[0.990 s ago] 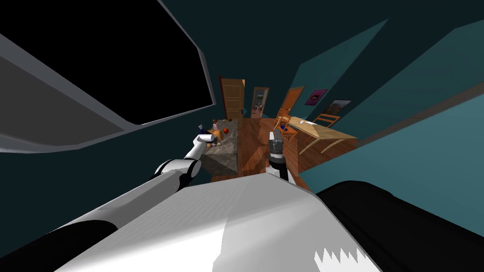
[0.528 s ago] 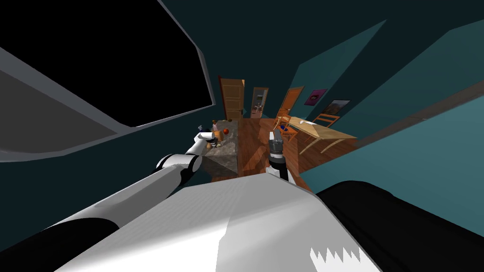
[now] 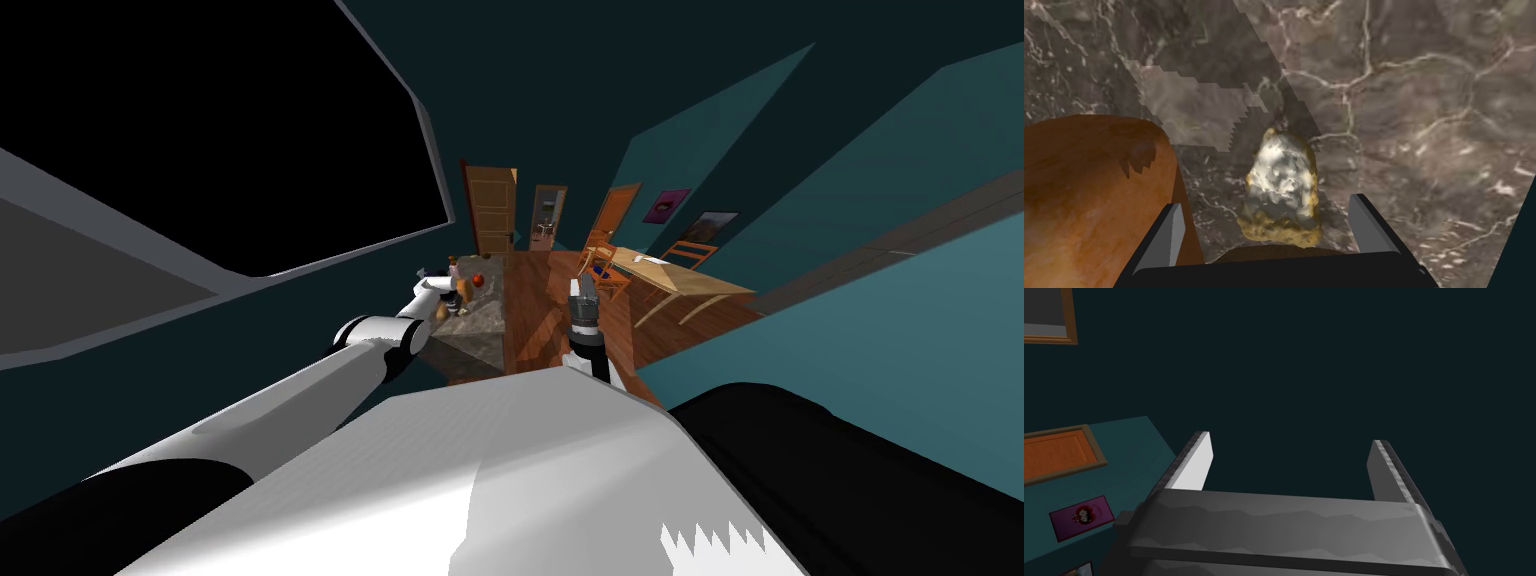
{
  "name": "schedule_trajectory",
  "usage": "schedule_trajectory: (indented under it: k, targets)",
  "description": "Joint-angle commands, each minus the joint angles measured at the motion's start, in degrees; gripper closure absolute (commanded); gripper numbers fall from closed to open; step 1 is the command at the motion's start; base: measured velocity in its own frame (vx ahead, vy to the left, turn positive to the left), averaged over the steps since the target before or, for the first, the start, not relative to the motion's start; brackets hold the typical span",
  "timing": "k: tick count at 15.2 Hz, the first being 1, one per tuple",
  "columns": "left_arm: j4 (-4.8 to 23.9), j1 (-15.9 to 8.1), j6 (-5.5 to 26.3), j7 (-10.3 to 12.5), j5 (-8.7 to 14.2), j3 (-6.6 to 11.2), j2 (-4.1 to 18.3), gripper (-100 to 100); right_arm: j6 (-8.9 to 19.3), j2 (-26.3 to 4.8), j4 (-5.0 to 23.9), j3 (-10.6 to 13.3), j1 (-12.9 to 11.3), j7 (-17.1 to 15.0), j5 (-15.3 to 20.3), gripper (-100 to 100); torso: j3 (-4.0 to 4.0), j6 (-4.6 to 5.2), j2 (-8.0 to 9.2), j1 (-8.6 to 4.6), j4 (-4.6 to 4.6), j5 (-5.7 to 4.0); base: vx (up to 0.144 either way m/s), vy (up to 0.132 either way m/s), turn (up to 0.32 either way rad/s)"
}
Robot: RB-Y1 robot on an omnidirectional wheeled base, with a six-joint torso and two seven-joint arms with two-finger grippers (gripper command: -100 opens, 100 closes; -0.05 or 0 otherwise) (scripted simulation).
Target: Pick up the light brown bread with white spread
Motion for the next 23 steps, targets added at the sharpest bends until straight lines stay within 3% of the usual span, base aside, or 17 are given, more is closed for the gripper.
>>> schedule_trajectory:
  k: [1,4,6,8,11,17,18,21,22,23]
  targets:
    - [2.9,-2.1,2.9,-0.5,0.2,0.15,-0.2,-100,0.0,0.0,0.0,0.0,0.0,0.0,0.0,0,0.00,0.00,0.00,0.00,0.00,0.00,0.071,0.032,-0.031]
    - [3.9,-2.1,3.0,-0.5,0.2,0.15,-0.2,-100,0.0,0.0,0.0,0.0,0.0,0.0,0.0,0,-0.01,-0.01,-0.01,0.03,-0.01,0.01,0.053,0.027,-0.008]
    - [7.4,-4.4,6.2,-1.1,0.5,0.31,-0.5,-100,0.0,0.0,0.0,0.0,0.0,0.0,0.0,0,0.04,0.00,0.07,0.00,0.01,0.00,0.057,0.029,-0.021]
    - [7.9,-4.4,6.5,-1.1,0.5,0.31,-0.5,-100,0.0,0.0,0.0,0.0,0.0,0.0,0.0,0,-0.02,0.00,-0.03,0.04,-0.01,0.01,0.073,0.032,-0.022]
    - [10.9,-6.0,9.0,-1.5,0.7,0.42,-0.8,-100,0.0,0.0,0.0,0.0,0.0,0.0,0.0,0,-0.01,-0.01,-0.01,0.01,-0.01,0.01,0.061,0.022,-0.013]
    - [13.0,-7.1,10.8,-1.7,0.8,0.50,-1.0,-100,0.0,0.0,0.0,0.0,0.0,0.0,0.0,0,0.07,-0.01,0.14,-0.05,0.02,0.00,0.033,0.014,-0.008]
    - [11.8,-6.6,10.3,-1.5,0.8,0.45,-1.0,-100,0.0,0.0,0.0,0.0,0.0,0.0,0.0,0,0.09,0.00,0.16,-0.05,0.03,-0.01,-0.002,0.006,-0.017]
    - [12.6,-4.7,7.7,-1.4,0.0,0.67,-2.0,-100,0.0,0.0,0.0,0.0,0.0,0.0,0.0,0,0.14,0.00,0.26,-0.07,0.04,0.00,0.001,0.006,-0.018]
    - [12.7,-5.6,8.6,-1.5,0.3,0.62,-1.7,-100,0.0,0.0,0.0,0.0,0.0,0.0,0.0,0,0.14,-0.01,0.27,-0.07,0.04,0.00,0.000,0.000,0.000]
    - [12.7,-5.4,8.4,-1.5,0.2,0.63,-1.7,100,0.0,0.0,0.0,0.0,0.0,0.0,0.0,0,0.15,-0.01,0.27,-0.07,0.05,-0.01,0.000,0.000,0.000]
